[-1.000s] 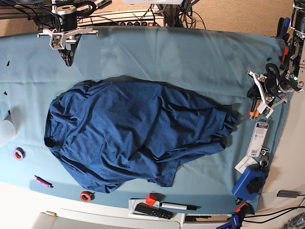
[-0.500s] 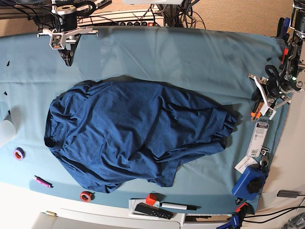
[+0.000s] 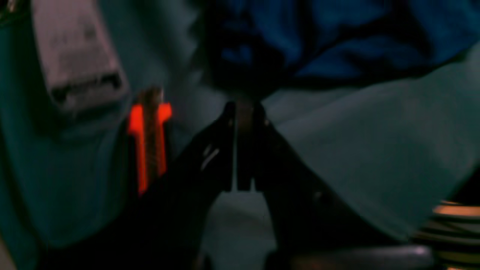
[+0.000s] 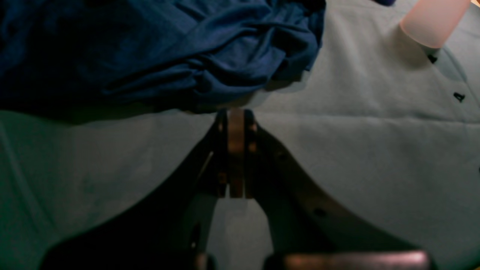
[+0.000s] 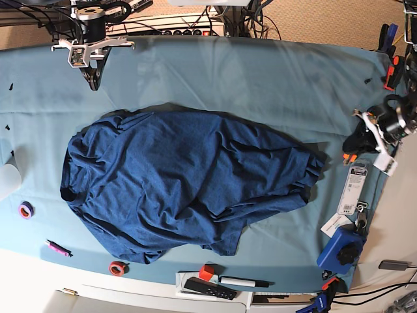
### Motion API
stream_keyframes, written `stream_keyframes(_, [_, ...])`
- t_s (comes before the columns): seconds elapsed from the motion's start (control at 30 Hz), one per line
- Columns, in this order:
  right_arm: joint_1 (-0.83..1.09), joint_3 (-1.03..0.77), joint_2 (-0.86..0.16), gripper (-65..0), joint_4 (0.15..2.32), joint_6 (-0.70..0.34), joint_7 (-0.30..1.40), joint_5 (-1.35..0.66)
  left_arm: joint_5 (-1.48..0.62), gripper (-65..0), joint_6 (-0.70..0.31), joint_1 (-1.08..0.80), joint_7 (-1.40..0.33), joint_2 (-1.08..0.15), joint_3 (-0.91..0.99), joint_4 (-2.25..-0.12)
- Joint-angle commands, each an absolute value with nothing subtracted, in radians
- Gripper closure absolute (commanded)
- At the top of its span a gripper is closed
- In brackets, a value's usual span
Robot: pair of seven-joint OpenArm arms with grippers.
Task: Layout the t-shirt on the table in an organized manner, then fold the t-shirt properly
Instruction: 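Grasp the shirt fabric with the left gripper and lift it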
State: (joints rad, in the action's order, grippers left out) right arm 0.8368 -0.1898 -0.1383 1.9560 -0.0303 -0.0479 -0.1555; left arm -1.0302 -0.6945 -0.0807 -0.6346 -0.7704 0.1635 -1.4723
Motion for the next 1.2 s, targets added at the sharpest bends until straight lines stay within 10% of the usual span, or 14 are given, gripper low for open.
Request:
stream_keyframes(0.0, [0.845,-0.197,-0.143,0.0,1.969,-0.028,-0.071,-0.156,-1.093,0.0,-0.698,-0.067,-0.610,-0.791,0.187,-1.485])
stream_keyframes(0.5, [0.842,-0.197,-0.112,0.0,1.969,-0.057,-0.051,-0.059,-1.280,0.0,-0.698,-0.061,-0.727,-0.542,0.200,-1.499])
stream_keyframes(0.67, [0.831,-0.196,-0.110,-26.4,1.969,-0.116,-0.022,-0.059,-1.279,-25.4,-0.698,-0.055,-0.751,-0.464,0.199,-1.584])
stream_keyframes(1.17, [0.776,-0.278,-0.037,-27.4,1.969,0.054,0.020,-0.061,-1.256,-26.7,-0.698,-0.055,-0.789,-0.407,0.199,-1.758])
